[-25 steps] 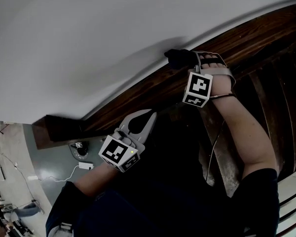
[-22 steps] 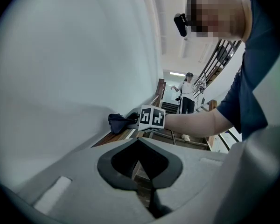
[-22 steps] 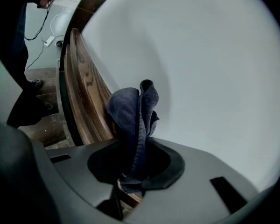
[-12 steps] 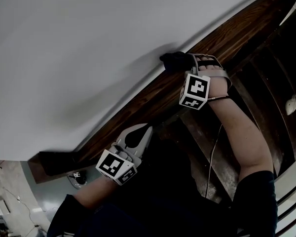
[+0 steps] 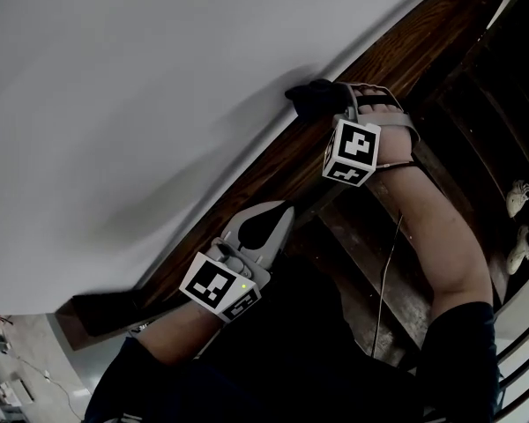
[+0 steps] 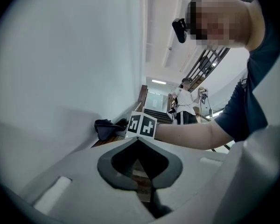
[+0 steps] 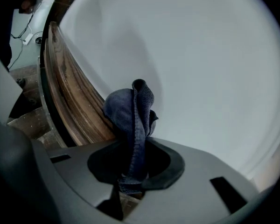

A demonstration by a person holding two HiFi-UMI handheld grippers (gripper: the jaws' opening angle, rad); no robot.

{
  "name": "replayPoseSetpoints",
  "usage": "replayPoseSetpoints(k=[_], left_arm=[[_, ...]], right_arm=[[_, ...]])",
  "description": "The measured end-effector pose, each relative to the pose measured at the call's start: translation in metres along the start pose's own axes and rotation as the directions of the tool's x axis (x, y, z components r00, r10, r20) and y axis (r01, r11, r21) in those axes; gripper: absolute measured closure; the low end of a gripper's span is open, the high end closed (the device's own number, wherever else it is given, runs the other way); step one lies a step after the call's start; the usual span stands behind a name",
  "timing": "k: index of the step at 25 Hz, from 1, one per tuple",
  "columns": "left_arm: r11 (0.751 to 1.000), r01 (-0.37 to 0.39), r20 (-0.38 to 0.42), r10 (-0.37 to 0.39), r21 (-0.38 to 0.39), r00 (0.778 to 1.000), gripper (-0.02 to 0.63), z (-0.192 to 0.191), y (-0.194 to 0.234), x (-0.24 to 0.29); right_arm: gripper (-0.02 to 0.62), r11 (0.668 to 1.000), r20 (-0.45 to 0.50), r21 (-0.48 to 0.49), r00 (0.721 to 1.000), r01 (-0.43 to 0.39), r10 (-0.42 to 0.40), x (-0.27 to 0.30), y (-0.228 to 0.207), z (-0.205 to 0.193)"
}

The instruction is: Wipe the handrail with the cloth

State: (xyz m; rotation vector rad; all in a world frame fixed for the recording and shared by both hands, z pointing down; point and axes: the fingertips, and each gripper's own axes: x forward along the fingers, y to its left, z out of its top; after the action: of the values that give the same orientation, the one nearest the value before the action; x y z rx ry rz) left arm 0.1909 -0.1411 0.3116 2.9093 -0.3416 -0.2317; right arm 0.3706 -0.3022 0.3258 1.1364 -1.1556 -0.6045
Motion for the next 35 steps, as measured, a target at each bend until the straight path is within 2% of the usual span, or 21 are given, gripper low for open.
replayPoseSetpoints(k=[7, 20, 27, 35], left_arm=[[0.998, 0.060, 0.015, -0.060, 0.019, 0.998, 0.603, 0.015, -0.001, 0.045], [0.990, 0.133, 0.041, -0.135, 0.043, 0.990, 0.603, 0.026, 0.004, 0.112], [0.989, 0.145, 0.034, -0.147, 0.040, 0.989, 0.603, 0.020, -0.001, 0.107], [0.995, 0.099, 0.020, -0.100, 0.032, 0.995, 0.603, 0.018, 0.001, 0.078]], right_arm=[[0.508, 0.999, -0.030, 0.019, 0.999, 0.033, -0.032, 0.008, -0.029, -0.032], [0.508, 0.993, -0.050, 0.047, 0.993, 0.110, -0.108, 0.016, -0.070, -0.067], [0.508, 0.983, -0.050, 0.079, 0.985, 0.166, -0.162, 0.013, -0.074, -0.072], [0.508, 0.958, -0.037, 0.217, 0.983, 0.184, -0.181, -0.004, -0.077, -0.072]])
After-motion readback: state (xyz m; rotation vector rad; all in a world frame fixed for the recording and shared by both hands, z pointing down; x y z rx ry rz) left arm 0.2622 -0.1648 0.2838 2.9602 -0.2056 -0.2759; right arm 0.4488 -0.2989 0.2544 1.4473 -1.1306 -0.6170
